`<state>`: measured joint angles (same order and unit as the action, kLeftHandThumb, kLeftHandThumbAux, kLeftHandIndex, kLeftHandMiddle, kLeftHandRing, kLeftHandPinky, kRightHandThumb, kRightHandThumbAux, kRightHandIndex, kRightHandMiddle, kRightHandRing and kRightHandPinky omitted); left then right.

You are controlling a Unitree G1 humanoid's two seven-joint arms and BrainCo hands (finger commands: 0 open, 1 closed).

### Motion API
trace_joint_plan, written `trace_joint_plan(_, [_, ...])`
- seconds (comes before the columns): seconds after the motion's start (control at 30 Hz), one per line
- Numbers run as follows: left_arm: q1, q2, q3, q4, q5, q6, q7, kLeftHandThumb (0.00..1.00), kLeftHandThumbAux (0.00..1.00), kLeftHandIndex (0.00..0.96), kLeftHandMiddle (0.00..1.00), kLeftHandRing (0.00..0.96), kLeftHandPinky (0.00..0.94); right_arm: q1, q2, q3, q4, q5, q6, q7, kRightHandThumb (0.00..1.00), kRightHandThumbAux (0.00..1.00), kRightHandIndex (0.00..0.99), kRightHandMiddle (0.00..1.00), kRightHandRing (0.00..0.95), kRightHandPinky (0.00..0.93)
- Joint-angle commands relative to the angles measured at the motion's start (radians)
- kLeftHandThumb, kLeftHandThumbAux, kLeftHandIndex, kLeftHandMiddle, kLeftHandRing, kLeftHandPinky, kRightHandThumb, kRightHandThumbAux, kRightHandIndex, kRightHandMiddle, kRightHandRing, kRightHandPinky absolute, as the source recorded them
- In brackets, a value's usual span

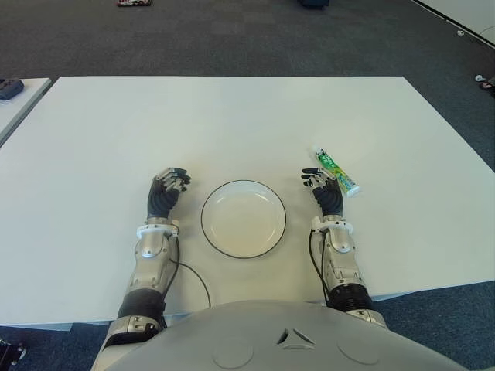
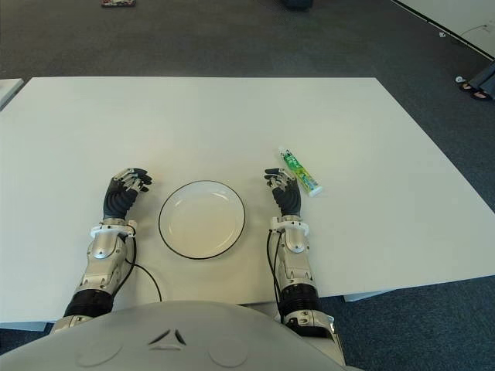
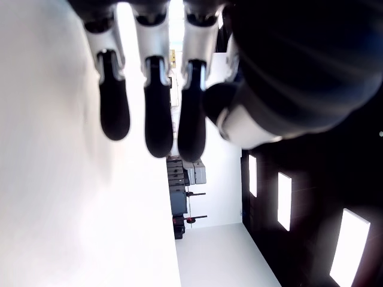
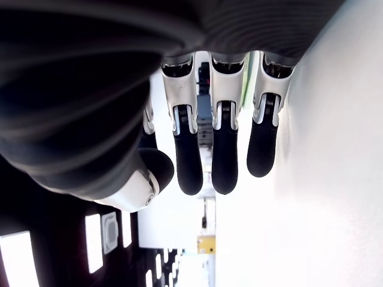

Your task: Put the toothpaste on the table into the plate.

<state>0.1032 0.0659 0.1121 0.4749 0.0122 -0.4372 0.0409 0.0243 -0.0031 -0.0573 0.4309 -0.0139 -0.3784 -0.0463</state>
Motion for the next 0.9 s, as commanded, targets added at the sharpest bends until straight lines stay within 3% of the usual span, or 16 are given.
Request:
trace_joint_plan(0.03, [0.028,0.0,-0.005,0.045,0.005,0.033,-0.003,0.705,0.721,0.427,0.502,0.497,0.485,0.001,0.002,-0.001,0.005,0.005,0.001,0.003,0.691,0.738,0.412,0.387,0.368,0.367])
trace_joint_plan(0.43, [0.024,-0.001,-0.005,0.046,0.006,0.05,0.001,0.704,0.722,0.426,0.505,0.499,0.484,0.009,0.004,-0.001,-0.023,0.0,-0.01,-0.005,0.691,0.738,0.412,0.394,0.364,0.361])
trace_joint_plan(0.63, [0.026,-0.004,-0.003,0.042,0.001,0.057,0.0,0.704,0.722,0.426,0.491,0.488,0.477,0.056,0.014,0.015,-0.192,-0.024,0.007,-0.025,0.693,0.737,0.413,0.407,0.385,0.406])
trace_joint_plan(0.83, [0.029,-0.008,-0.001,0.04,-0.004,0.05,0.001,0.705,0.722,0.426,0.495,0.489,0.483,0.073,0.013,0.022,-0.288,-0.096,-0.053,-0.079,0.699,0.734,0.422,0.414,0.389,0.392])
trace_joint_plan(0.9, [0.031,-0.01,-0.003,0.034,-0.001,0.059,0.006,0.705,0.722,0.426,0.495,0.489,0.482,0.074,-0.004,0.02,-0.313,-0.163,-0.108,-0.118,0.7,0.733,0.422,0.407,0.379,0.37])
